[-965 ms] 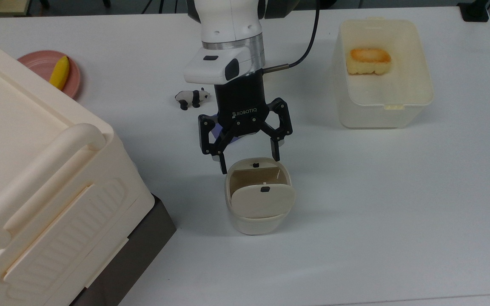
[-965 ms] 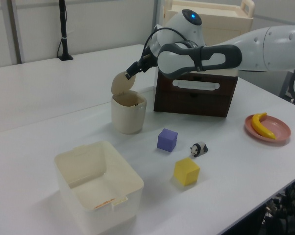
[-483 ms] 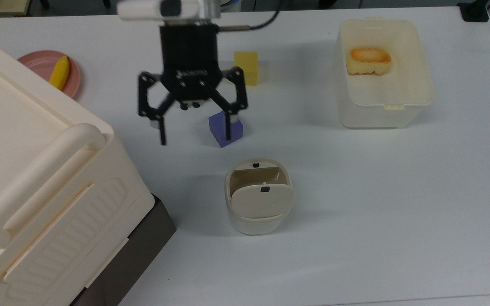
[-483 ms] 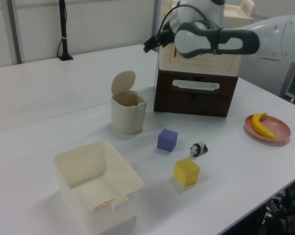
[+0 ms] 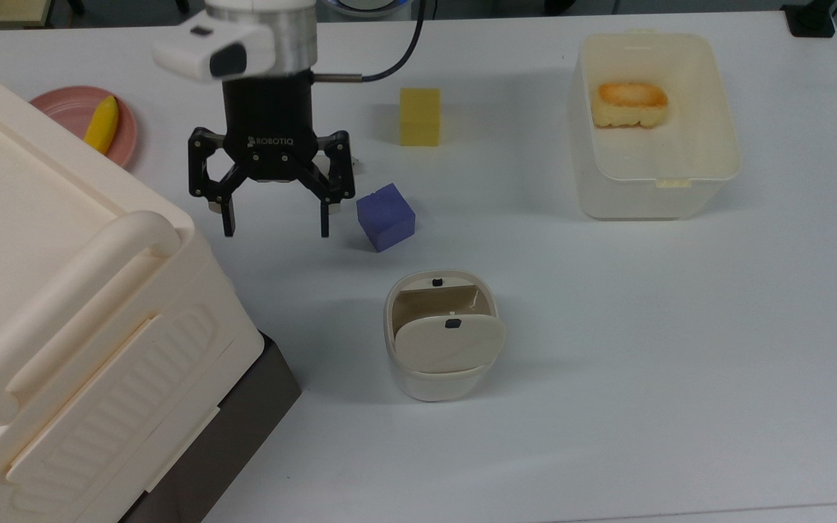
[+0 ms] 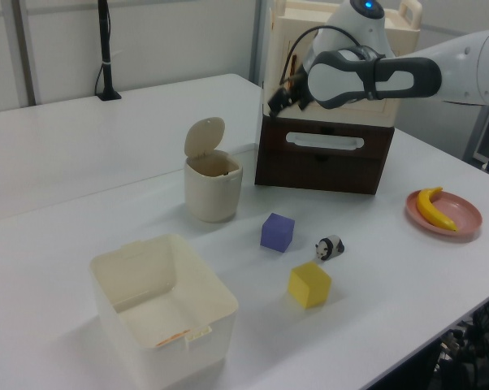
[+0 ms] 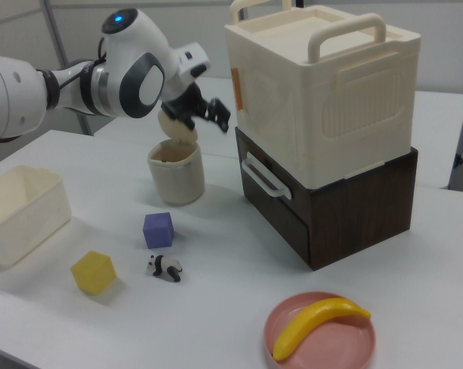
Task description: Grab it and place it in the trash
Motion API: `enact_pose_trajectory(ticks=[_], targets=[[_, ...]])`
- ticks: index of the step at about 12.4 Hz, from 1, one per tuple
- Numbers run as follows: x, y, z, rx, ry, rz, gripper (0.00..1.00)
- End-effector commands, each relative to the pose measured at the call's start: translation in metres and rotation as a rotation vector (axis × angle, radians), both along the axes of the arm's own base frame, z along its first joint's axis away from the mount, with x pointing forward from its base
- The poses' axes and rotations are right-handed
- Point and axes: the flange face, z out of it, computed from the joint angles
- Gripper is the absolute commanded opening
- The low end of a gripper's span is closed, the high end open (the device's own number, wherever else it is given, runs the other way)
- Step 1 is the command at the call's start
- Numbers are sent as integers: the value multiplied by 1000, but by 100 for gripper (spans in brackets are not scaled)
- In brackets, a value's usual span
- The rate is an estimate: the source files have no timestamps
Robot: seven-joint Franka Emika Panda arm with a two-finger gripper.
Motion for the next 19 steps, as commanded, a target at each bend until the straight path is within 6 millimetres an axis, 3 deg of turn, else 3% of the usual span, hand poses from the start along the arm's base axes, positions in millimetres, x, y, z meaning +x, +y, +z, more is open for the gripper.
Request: enact_pose_trajectory(ticks=[1,3,5,7,10,19], targets=[[-66,-2,34,-55,324,-86,100],[-103,5,56,-82,461,-111,100],[-121,25,69,-70,513,-100,100],[-124,66,85,0,496,-29,100],[-135,102,94,-6,513,45,100],[-140,120,97,-23,516,67,100]])
